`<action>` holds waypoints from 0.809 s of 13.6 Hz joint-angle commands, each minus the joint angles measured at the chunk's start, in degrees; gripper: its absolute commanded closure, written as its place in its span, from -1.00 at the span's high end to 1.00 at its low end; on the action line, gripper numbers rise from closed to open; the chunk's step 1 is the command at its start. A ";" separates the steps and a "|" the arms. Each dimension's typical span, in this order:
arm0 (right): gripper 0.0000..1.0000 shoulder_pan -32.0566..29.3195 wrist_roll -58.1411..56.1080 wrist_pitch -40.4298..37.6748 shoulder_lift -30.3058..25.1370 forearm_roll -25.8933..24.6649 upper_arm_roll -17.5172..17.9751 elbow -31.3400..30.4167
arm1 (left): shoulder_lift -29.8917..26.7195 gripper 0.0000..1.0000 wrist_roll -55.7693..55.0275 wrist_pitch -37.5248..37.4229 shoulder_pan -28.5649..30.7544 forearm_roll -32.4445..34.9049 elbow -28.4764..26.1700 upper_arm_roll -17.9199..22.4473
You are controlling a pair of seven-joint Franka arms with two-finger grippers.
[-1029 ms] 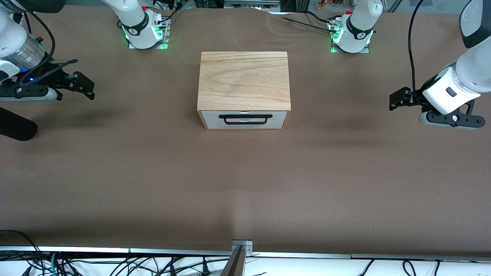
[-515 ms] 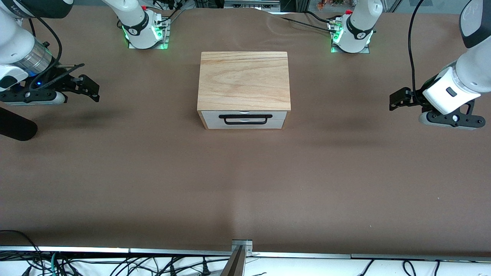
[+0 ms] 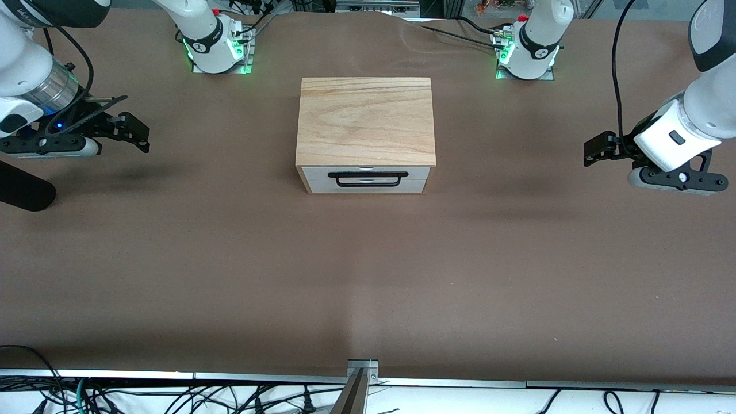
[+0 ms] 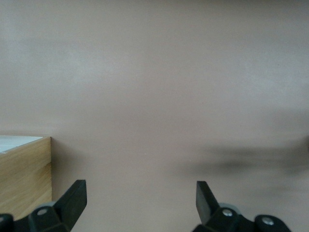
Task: Pull top drawer with both arms simultaneously
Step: 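Move the right gripper and the left gripper toward the black drawer handle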
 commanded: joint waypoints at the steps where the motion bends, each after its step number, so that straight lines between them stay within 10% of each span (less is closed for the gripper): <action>1: 1.00 0.00 -0.72 -1.15 0.81 0.08 0.20 1.21 | 0.31 1.00 0.49 -0.16 0.73 0.54 1.18 -0.79; 11: 1.00 -0.09 -0.98 2.53 9.76 19.41 0.20 1.30 | 0.31 1.00 0.49 -0.24 0.64 0.54 1.18 -0.79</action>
